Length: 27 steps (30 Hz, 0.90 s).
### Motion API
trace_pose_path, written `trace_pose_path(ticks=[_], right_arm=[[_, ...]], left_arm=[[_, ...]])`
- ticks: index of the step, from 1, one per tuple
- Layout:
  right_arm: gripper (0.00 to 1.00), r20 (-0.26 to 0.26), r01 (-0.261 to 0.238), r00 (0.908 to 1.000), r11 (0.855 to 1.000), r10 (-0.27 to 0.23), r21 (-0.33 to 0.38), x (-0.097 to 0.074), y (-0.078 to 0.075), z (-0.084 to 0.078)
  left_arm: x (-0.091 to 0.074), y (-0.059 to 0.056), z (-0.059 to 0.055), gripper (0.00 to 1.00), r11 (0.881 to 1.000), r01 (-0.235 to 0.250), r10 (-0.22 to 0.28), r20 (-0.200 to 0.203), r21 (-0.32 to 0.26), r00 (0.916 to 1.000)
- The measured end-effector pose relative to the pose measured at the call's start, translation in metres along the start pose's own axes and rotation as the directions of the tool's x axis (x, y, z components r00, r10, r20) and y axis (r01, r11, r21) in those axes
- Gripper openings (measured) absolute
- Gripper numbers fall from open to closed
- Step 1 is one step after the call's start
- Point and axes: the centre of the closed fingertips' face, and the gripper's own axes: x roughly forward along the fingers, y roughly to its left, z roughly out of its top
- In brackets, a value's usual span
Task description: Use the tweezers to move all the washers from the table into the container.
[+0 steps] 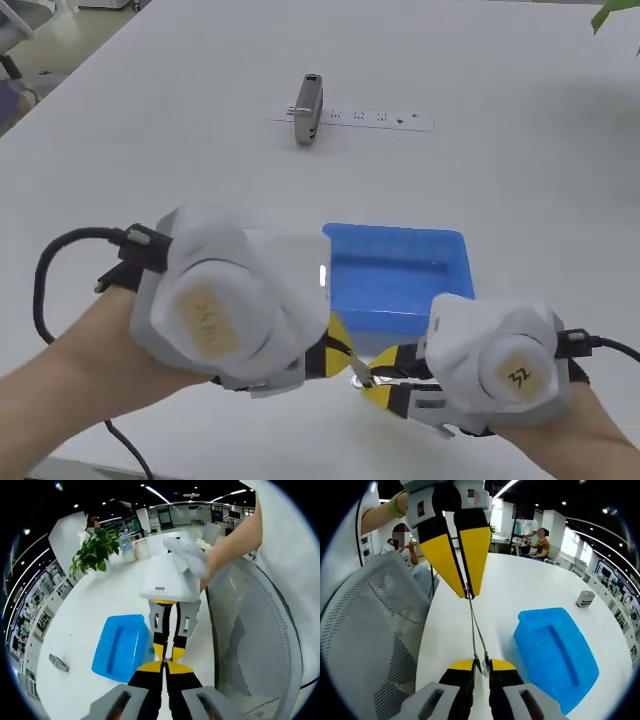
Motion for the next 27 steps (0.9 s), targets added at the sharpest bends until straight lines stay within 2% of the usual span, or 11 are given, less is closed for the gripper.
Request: trace_pose_path(ticks=[4, 6, 10, 13, 17, 20, 21, 22, 24, 25, 27], right_arm=[[0.07, 0.010, -0.015, 0.9998, 0.999, 0.014, 0.036, 0.003, -0.001, -0.004], [0.08, 0.013, -0.021, 0.9997, 0.999, 0.020, 0.049, 0.003, -0.001, -0.005], [0.11, 0.016, -0.032, 0.9994, 0.998, 0.031, 0.056, 0.000, 0.000, -0.004], [0.13, 0.054, -0.043, 0.9977, 0.998, 0.040, 0.055, -0.008, -0.001, 0.008], [0.07, 0.073, -0.050, 0.9962, 0.998, 0.047, 0.039, -0.014, -0.004, 0.017], [0.05, 0.051, -0.066, 0.9967, 0.997, 0.064, 0.032, -0.012, -0.003, 0.012], [0.05, 0.060, -0.063, 0.9964, 0.997, 0.061, 0.035, -0.012, -0.003, 0.014], [0.05, 0.064, -0.062, 0.9962, 0.997, 0.059, 0.049, -0.012, -0.004, 0.014], [0.04, 0.068, -0.057, 0.9963, 0.996, 0.052, 0.071, -0.012, -0.005, 0.014], [0.04, 0.068, -0.057, 0.9963, 0.996, 0.052, 0.073, -0.012, -0.005, 0.014], [0.04, 0.076, -0.054, 0.9960, 0.994, 0.047, 0.093, -0.012, -0.005, 0.014]], left_arm=[[0.006, 0.002, 0.000, 0.00, 1.000, 0.020, -0.020, -0.018, 0.013, 0.9996], [0.007, 0.002, 0.005, 0.00, 0.999, 0.043, -0.043, -0.003, -0.005, 0.9991], [0.008, 0.007, 0.006, 0.00, 0.998, 0.060, -0.060, -0.014, -0.003, 0.9981], [0.009, 0.009, 0.008, 0.00, 0.997, 0.080, -0.080, -0.025, 0.006, 0.9965], [0.012, 0.010, 0.012, 0.00, 0.995, 0.103, -0.103, -0.020, -0.002, 0.9944], [0.015, 0.011, 0.015, 0.00, 0.994, 0.108, -0.108, 0.014, -0.031, 0.9941], [0.015, 0.010, 0.015, 0.00, 0.993, 0.112, -0.111, 0.018, -0.045, 0.9937], [0.016, 0.009, 0.015, 0.02, 0.990, 0.114, -0.112, 0.034, -0.082, 0.9931], [0.014, 0.009, 0.017, 0.16, 0.984, 0.107, -0.098, 0.069, -0.140, 0.9928], [0.013, 0.009, 0.017, 0.20, 0.982, 0.100, -0.087, 0.087, -0.161, 0.9924], [0.007, 0.009, 0.018, 0.25, 0.969, 0.090, -0.059, 0.142, -0.229, 0.9882]])
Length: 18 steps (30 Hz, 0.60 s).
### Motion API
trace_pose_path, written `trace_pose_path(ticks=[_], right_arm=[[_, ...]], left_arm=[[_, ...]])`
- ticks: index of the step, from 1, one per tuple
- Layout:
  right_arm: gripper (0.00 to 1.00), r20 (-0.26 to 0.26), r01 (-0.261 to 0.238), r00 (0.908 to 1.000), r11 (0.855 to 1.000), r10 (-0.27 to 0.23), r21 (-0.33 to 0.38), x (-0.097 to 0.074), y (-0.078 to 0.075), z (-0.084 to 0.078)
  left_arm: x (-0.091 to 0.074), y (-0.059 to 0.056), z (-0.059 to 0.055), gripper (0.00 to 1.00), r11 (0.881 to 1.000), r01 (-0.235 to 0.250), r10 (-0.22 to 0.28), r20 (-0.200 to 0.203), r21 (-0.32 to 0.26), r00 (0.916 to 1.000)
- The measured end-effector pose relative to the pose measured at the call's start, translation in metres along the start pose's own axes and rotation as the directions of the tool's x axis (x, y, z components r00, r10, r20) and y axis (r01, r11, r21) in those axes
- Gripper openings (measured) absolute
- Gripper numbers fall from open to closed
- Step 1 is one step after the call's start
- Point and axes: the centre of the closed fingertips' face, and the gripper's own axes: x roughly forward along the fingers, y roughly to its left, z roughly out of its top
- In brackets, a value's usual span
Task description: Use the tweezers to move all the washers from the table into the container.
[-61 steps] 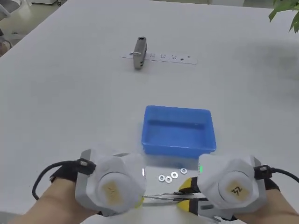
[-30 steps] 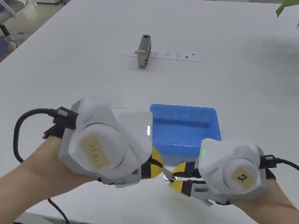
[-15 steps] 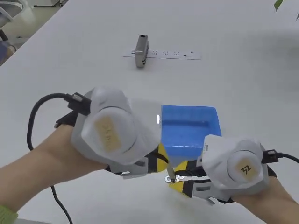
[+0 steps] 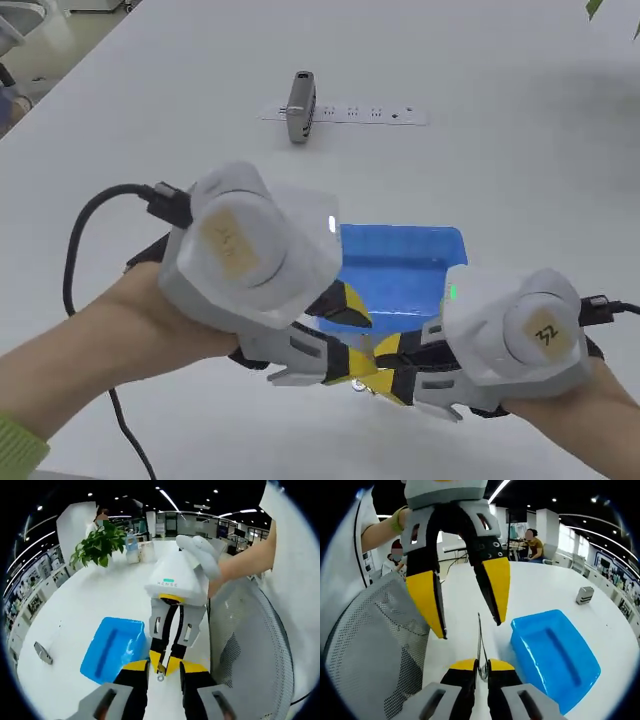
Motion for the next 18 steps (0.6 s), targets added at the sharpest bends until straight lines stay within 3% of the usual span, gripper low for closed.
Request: trace_pose_path(ticks=[2, 3, 4, 6, 7, 10, 13, 16, 18], right_arm=[[0.04, 0.024, 0.018, 0.9995, 0.998, -0.020, 0.052, 0.000, -0.002, 0.001], [0.04, 0.048, 0.032, 0.9981, 0.995, -0.037, 0.099, -0.001, -0.004, 0.001], [0.04, 0.068, 0.041, 0.9963, 0.989, -0.051, 0.142, -0.001, -0.007, 0.002], [0.04, 0.123, 0.042, 0.9895, 0.965, -0.076, 0.258, -0.004, -0.013, 0.001], [0.03, 0.148, 0.048, 0.9839, 0.946, -0.100, 0.319, -0.007, -0.018, -0.001], [0.03, 0.202, 0.029, 0.9720, 0.914, -0.120, 0.404, -0.011, -0.023, -0.005], [0.03, 0.249, 0.003, 0.9595, 0.889, -0.132, 0.459, -0.017, -0.024, -0.004], [0.03, 0.312, -0.022, 0.9370, 0.865, -0.157, 0.501, -0.028, -0.027, 0.005], [0.03, 0.357, -0.035, 0.9168, 0.853, -0.180, 0.521, -0.039, -0.030, 0.013]], left_arm=[[-0.007, 0.000, 0.004, 0.33, 0.994, -0.031, 0.040, 0.092, -0.104, 0.9950], [-0.012, 0.000, 0.005, 0.40, 0.984, -0.044, 0.071, 0.152, -0.173, 0.9859], [-0.016, 0.000, 0.005, 0.46, 0.974, -0.051, 0.093, 0.184, -0.222, 0.9784], [-0.025, -0.001, 0.003, 0.54, 0.942, -0.070, 0.158, 0.250, -0.329, 0.9552], [-0.031, -0.002, 0.000, 0.58, 0.922, -0.089, 0.204, 0.278, -0.378, 0.9388], [-0.043, -0.007, -0.012, 0.64, 0.878, -0.138, 0.293, 0.287, -0.459, 0.9120], [-0.053, -0.012, -0.022, 0.65, 0.850, -0.187, 0.359, 0.281, -0.493, 0.8903], [-0.067, -0.011, -0.020, 0.70, 0.797, -0.184, 0.432, 0.330, -0.575, 0.8395], [-0.074, -0.009, -0.021, 0.72, 0.768, -0.183, 0.467, 0.342, -0.614, 0.8154]])
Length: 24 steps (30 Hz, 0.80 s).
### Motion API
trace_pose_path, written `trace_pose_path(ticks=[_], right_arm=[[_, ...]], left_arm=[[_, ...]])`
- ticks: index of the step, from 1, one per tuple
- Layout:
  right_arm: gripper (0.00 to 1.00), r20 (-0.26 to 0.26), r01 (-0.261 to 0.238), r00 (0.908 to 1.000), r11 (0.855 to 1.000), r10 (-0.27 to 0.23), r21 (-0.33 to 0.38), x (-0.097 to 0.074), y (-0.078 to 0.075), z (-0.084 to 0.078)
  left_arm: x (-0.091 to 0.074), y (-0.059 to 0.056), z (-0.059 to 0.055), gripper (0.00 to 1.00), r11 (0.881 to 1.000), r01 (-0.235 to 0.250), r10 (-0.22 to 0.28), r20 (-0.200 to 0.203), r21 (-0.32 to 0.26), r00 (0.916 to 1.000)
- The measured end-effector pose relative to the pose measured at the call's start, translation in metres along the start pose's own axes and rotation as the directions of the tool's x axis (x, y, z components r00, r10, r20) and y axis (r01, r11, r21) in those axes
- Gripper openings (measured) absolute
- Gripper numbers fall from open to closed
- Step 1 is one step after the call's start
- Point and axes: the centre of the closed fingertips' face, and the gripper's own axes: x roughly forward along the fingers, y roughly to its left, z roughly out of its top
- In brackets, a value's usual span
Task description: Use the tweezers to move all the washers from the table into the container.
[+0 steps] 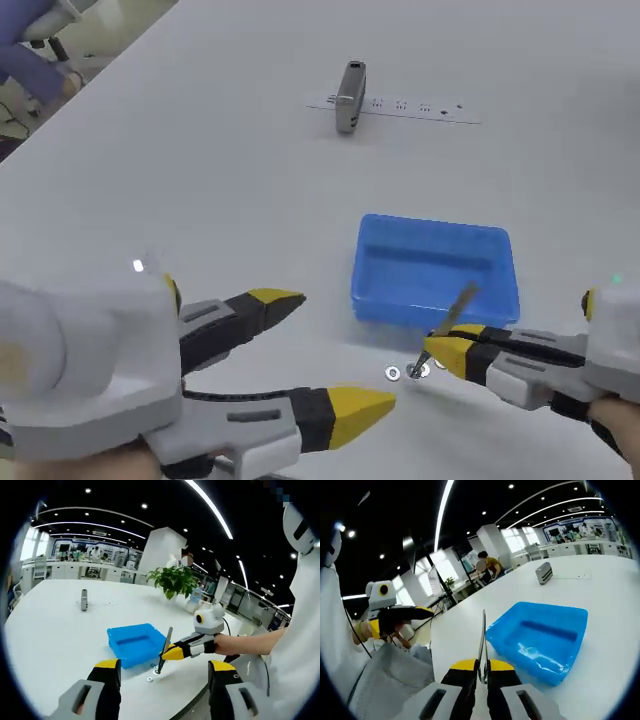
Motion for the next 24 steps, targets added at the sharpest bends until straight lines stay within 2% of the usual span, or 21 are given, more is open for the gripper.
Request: trace_pose_path(ticks=[3, 4, 6, 8, 10, 13, 14, 15, 18, 21, 24], right_arm=[[0.03, 0.091, -0.016, 0.9958, 0.999, 0.013, 0.031, -0.011, 0.005, 0.023], [0.03, 0.114, -0.018, 0.9934, 0.999, 0.014, 0.036, -0.014, 0.006, 0.029], [0.03, 0.157, -0.013, 0.9875, 1.000, 0.010, 0.023, -0.021, 0.003, 0.042], [0.03, 0.175, 0.008, 0.9844, 0.999, -0.014, 0.033, -0.024, -0.001, 0.050], [0.03, 0.191, 0.041, 0.9807, 0.999, -0.042, 0.010, -0.027, -0.009, 0.058], [0.04, 0.205, 0.106, 0.9734, 0.994, -0.103, -0.001, -0.028, -0.026, 0.065], [0.04, 0.207, 0.147, 0.9676, 0.989, -0.145, 0.005, -0.029, -0.036, 0.066], [0.04, 0.196, 0.164, 0.9672, 0.986, -0.161, -0.002, -0.028, -0.041, 0.065], [0.04, 0.184, 0.222, 0.9586, 0.975, -0.217, -0.006, -0.026, -0.057, 0.062], [0.04, 0.137, 0.300, 0.9466, 0.953, -0.292, -0.044, -0.022, -0.075, 0.051], [0.04, 0.140, 0.313, 0.9424, 0.949, -0.304, -0.046, -0.018, -0.082, 0.049]], left_arm=[[-0.010, 0.009, 0.006, 0.75, 0.997, -0.068, 0.070, 0.059, -0.031, 0.9958], [-0.012, 0.010, 0.006, 0.76, 0.996, -0.074, 0.077, 0.069, -0.042, 0.9947], [-0.016, 0.011, 0.008, 0.76, 0.995, -0.085, 0.089, 0.084, -0.048, 0.9925], [-0.020, 0.011, 0.008, 0.76, 0.995, -0.092, 0.096, 0.093, -0.045, 0.9910], [-0.022, 0.012, 0.007, 0.75, 0.994, -0.100, 0.103, 0.088, -0.040, 0.9908], [-0.023, 0.015, 0.005, 0.76, 0.992, -0.120, 0.122, 0.076, -0.026, 0.9897], [-0.024, 0.015, 0.005, 0.76, 0.992, -0.125, 0.127, 0.076, -0.023, 0.9890], [-0.024, 0.016, 0.005, 0.76, 0.991, -0.128, 0.130, 0.077, -0.022, 0.9886], [-0.025, 0.015, 0.006, 0.76, 0.991, -0.131, 0.133, 0.082, -0.026, 0.9878], [-0.025, 0.015, 0.005, 0.75, 0.991, -0.131, 0.132, 0.075, -0.018, 0.9884], [-0.024, 0.017, 0.004, 0.75, 0.990, -0.137, 0.138, 0.069, -0.013, 0.9880]])
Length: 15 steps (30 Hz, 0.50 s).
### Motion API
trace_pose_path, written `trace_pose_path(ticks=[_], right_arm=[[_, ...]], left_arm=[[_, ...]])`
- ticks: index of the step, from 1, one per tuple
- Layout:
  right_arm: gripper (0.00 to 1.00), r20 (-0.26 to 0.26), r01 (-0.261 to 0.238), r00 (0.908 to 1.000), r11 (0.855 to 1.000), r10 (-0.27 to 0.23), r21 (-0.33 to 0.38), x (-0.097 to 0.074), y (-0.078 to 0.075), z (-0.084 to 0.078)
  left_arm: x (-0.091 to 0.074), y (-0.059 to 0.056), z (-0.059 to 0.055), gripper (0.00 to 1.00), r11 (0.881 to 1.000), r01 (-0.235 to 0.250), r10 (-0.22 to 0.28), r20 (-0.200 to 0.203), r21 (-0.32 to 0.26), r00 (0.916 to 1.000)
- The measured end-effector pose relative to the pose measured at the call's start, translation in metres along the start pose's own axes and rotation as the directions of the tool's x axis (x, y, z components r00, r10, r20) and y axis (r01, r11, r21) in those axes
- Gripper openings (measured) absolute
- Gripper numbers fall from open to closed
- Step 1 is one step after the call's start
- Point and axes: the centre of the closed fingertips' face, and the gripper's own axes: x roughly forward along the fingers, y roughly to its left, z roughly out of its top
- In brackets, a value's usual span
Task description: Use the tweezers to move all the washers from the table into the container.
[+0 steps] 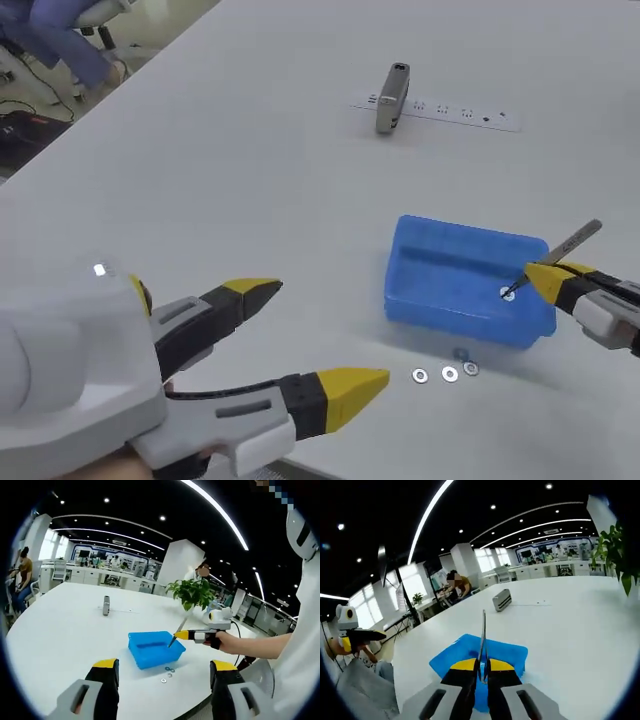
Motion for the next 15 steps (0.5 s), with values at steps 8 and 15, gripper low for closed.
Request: trace_pose_path(ticks=[8, 15], right_arm=[[0.04, -0.044, 0.045, 0.9978, 0.995, -0.049, -0.083, 0.007, -0.012, -0.006], [0.04, -0.073, 0.039, 0.9962, 0.993, -0.047, -0.114, 0.011, -0.013, -0.015]], left_arm=[[0.002, 0.000, 0.000, 0.75, 1.000, 0.010, -0.010, -0.004, -0.002, 0.9999], [0.005, -0.001, -0.001, 0.75, 1.000, 0.019, -0.019, -0.017, 0.011, 0.9997]])
